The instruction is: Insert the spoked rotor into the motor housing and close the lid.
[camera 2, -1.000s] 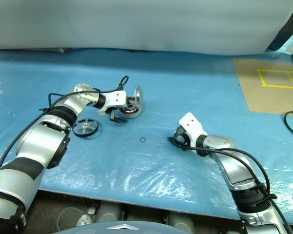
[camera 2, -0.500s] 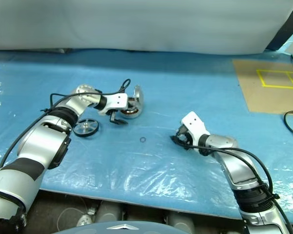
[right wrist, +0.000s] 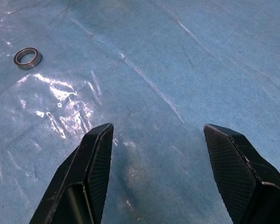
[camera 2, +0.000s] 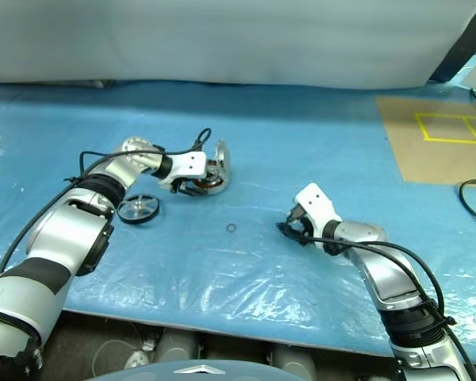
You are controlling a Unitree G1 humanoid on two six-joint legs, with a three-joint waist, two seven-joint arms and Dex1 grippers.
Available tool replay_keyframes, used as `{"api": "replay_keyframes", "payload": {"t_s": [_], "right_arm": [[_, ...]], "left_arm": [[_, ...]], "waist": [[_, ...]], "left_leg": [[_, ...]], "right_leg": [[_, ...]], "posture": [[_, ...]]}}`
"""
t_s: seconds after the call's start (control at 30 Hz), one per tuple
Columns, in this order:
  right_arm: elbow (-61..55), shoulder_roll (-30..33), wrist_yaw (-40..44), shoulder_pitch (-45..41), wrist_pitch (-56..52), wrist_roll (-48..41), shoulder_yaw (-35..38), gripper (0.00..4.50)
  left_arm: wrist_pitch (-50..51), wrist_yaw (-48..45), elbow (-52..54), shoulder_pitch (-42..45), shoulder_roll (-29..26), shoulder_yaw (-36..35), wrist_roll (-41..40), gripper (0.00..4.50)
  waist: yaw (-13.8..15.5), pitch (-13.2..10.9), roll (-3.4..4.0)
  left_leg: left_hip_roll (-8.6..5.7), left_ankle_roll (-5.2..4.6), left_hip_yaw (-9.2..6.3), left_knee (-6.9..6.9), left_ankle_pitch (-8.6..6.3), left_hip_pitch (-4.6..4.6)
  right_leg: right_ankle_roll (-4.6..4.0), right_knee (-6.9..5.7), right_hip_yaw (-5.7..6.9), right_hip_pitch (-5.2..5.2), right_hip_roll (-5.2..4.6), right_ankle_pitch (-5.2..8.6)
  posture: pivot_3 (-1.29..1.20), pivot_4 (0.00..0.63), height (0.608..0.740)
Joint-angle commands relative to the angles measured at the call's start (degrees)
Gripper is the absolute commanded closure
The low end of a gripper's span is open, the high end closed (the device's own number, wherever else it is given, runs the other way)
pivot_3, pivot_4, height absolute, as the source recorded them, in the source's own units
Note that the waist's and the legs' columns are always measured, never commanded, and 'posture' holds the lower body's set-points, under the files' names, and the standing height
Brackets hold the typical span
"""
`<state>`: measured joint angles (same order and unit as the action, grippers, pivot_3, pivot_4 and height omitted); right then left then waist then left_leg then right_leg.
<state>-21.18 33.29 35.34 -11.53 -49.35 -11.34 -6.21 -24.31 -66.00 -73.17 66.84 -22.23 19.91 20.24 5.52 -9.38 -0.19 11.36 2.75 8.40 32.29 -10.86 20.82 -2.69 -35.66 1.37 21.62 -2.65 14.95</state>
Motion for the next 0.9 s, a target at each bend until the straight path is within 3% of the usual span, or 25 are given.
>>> {"api": "replay_keyframes", "payload": {"t_s": [0.03,0.17,0.3,0.37,0.57,0.7,0.83,0.9], "right_arm": [[-1.6,0.7,0.2,-0.7,0.3,-0.6,0.5,1.30],[-1.6,0.8,0.2,-0.9,0.0,-0.7,0.5,1.30],[-1.5,0.6,0.1,-1.3,-0.3,-0.7,0.3,1.30],[-1.5,0.5,0.0,-1.3,-0.3,-0.6,0.0,1.30],[-1.1,0.2,0.0,-1.2,0.0,-0.5,-1.1,1.30],[-0.2,-0.2,0.1,-1.8,0.4,-0.5,-2.1,1.30],[0.8,-0.6,0.2,-2.6,0.8,-0.4,-2.9,1.30],[1.4,-0.7,0.3,-2.9,1.2,-0.4,-3.3,1.30]], "left_arm": [[1.2,0.2,-1.5,-2.1,-0.9,1.7,2.4,1.87],[1.0,-0.6,-1.4,-2.5,-1.1,1.6,2.2,1.87],[0.0,-1.5,-1.0,-3.2,-1.7,1.9,2.4,2.53],[-0.2,-1.5,-0.7,-3.5,-2.0,1.8,2.4,2.54],[11.4,-11.7,2.2,-4.8,-1.8,-2.4,-3.5,2.54],[22.5,-17.0,9.6,-7.3,-1.8,-4.6,-7.7,2.54],[33.9,-12.9,22.4,-11.8,-2.1,-5.8,-9.3,2.54],[41.3,-4.6,28.6,-14.1,-1.1,-7.2,-8.6,2.54]], "waist": [[0.0,0.0,0.00],[0.0,0.0,0.00],[0.0,0.0,0.01],[0.0,0.0,0.01],[0.0,0.0,0.01],[0.0,0.0,0.03],[0.0,0.0,0.06],[0.0,0.0,0.09]], "left_leg": [[0.00,0.00,0.00,0.00,0.00,-0.01],[0.01,0.00,0.01,-0.04,0.00,-0.17],[0.11,0.00,0.01,-0.14,0.00,-0.38],[0.13,0.00,0.03,-0.17,0.00,-0.57],[0.18,0.00,0.04,-0.35,-0.01,-0.71],[0.15,0.00,0.06,-0.67,0.00,-0.72],[0.12,0.00,0.07,-0.99,0.00,-0.73],[0.10,0.00,0.06,-1.06,0.00,-0.71]], "right_leg": [[0.00,0.00,0.00,-0.01,0.00,0.00],[0.00,0.03,0.00,-0.15,-0.01,0.01],[0.00,0.12,-0.01,-0.36,-0.03,0.01],[0.01,0.13,-0.03,-0.49,-0.05,0.02],[-0.02,0.22,-0.16,-0.48,-0.06,0.04],[-0.03,0.41,-0.16,-0.46,-0.06,0.05],[-0.07,0.67,-0.12,-0.47,-0.07,0.07],[-0.07,0.78,-0.11,-0.48,-0.07,0.07]], "posture": [[0.00,0.150,0.740],[0.00,0.150,0.740],[0.00,0.150,0.740],[0.00,0.150,0.740],[0.00,0.150,0.740],[0.00,0.150,0.740],[0.00,0.150,0.740],[0.00,0.150,0.740]]}}
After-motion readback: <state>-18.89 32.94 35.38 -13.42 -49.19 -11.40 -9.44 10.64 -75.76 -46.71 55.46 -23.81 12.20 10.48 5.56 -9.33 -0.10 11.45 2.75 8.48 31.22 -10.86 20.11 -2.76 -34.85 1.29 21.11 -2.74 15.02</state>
